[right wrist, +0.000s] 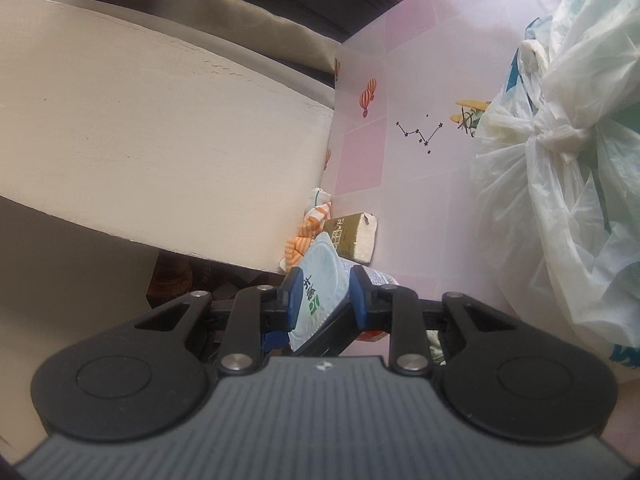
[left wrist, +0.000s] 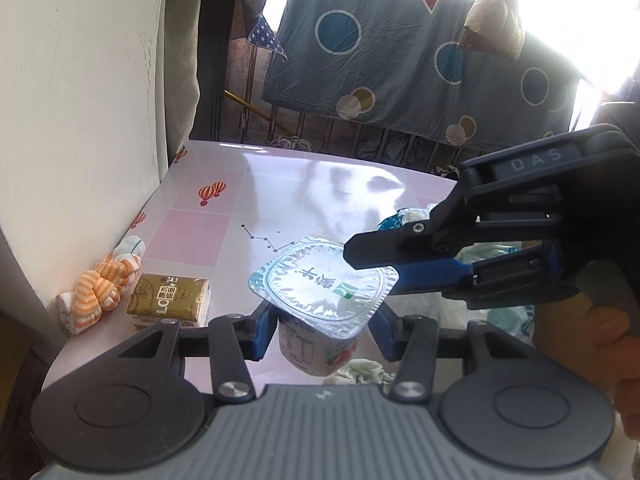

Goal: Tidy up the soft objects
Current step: 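Carry the yogurt cup with the right tool over the box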

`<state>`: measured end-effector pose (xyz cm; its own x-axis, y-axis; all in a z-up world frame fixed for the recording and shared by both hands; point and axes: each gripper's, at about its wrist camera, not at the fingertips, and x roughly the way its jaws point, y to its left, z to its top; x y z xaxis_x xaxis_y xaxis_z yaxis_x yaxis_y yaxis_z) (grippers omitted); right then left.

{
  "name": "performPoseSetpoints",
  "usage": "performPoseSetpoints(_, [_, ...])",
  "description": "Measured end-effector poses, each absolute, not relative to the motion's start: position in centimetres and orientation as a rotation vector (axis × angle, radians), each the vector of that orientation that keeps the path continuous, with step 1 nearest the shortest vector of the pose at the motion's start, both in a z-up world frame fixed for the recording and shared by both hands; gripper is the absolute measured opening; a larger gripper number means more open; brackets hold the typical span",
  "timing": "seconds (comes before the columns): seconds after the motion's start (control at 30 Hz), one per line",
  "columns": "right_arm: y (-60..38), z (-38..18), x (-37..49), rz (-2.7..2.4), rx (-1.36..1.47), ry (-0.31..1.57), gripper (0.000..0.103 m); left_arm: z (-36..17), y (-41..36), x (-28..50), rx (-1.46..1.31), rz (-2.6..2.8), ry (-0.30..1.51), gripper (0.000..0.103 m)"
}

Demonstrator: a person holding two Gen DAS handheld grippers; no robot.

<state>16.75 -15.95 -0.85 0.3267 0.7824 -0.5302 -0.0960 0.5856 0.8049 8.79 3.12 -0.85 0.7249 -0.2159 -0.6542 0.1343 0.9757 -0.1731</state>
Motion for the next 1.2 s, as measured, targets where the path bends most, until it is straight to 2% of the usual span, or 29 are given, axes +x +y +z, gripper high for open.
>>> performPoseSetpoints(0.27, [-22.8,4.3,14.2,0.62,0.819,0.995,0.025,3.8,-2.2,8.1,-0.061,-0.308,0.661,0.051])
performPoseSetpoints(0.57, [-35.8,9.4,9.8,0.463,0.852,0.843,0.026,7.0,-13.4,8.6,0.004,-0.537,0.636,0.051])
performPoseSetpoints(0.87, [-46.7,6.9,6.1,0.291,0.957,0.824,0.028,4.7,-23.8,9.1,0.119,-0.706,0.745,0.051])
performPoseSetpoints(1.2, [-51.7,0.7,5.6,0.236,1.088,0.924,0.029,0.9,-28.9,9.6,0.248,-0.764,0.907,0.051])
